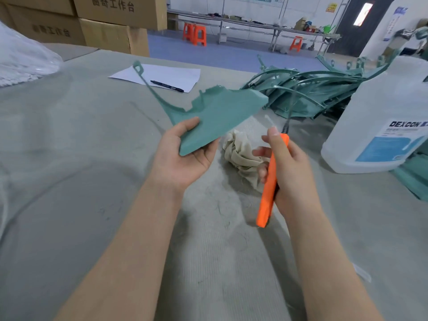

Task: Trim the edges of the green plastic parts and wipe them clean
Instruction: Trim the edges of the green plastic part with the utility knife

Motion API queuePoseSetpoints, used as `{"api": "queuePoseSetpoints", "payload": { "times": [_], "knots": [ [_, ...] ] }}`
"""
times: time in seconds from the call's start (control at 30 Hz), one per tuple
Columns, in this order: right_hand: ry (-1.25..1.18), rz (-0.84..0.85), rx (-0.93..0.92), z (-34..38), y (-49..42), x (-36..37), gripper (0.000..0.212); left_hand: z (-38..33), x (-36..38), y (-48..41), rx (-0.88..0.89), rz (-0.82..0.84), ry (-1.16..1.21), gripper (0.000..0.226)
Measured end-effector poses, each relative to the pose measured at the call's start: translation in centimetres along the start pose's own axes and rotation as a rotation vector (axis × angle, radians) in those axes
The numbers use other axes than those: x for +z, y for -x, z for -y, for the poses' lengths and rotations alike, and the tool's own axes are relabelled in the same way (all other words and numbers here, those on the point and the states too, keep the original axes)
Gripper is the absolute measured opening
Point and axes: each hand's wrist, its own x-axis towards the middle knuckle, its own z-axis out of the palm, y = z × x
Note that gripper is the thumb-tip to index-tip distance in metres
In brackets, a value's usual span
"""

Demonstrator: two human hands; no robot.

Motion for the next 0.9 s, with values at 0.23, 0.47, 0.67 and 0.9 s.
{"api": "queuePoseSetpoints", "payload": {
  "times": [0.23,0.47,0.67,0.9],
  "knots": [
    [-0.302,0.2,0.152,-0.2,-0.2,0.6,0.018,1.0,0.3,0.6,-0.179,0.334,-0.256,0.031],
    [-0.119,0.144,0.074,-0.8,-0.5,0.2,0.028,0.9,-0.1,0.6,-0.288,0.439,-0.324,0.032],
    [-0.173,-0.05,-0.034,-0.2,0.0,-0.2,0.011,0.4,0.2,0.9,-0.28,0.324,-0.382,0.027],
    [0.082,-0.106,-0.099,0.1,-0.6,-1.7,0.027,-0.6,-0.1,0.3,0.006,0.03,-0.112,0.02]
  ]
}}
